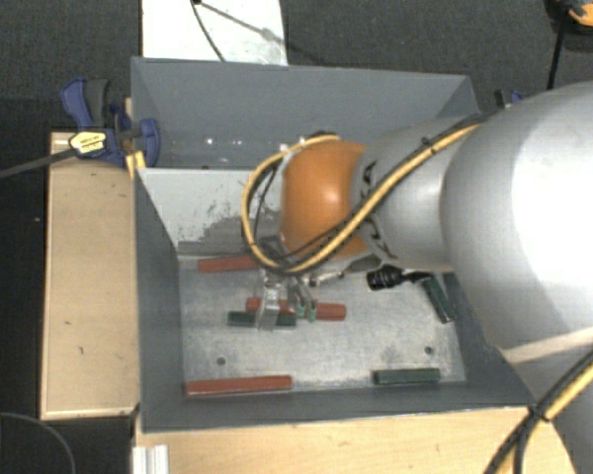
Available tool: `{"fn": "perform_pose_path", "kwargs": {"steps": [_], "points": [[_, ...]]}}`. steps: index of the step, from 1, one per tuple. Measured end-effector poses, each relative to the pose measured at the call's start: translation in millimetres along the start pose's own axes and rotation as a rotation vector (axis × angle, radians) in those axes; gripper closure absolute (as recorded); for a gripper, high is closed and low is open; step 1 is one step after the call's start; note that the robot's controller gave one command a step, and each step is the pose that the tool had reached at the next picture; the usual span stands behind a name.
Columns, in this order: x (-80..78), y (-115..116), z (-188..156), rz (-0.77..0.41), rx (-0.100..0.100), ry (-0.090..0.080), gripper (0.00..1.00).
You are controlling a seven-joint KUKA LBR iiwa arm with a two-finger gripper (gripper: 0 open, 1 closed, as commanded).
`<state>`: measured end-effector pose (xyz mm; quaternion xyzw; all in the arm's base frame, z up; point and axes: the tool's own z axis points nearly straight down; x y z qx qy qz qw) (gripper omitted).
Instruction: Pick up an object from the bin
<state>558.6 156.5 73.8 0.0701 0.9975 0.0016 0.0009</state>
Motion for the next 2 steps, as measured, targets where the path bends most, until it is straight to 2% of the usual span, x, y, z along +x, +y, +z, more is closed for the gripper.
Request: {"fn": "perform_pose_path", "kwargs": {"steps": [1, 2], "points": [[0.0, 0, 0, 0.001, 0.0, 0.0, 1.0], [2.4, 15, -138, 0.04, 0.002, 0.0, 1.0]]}}
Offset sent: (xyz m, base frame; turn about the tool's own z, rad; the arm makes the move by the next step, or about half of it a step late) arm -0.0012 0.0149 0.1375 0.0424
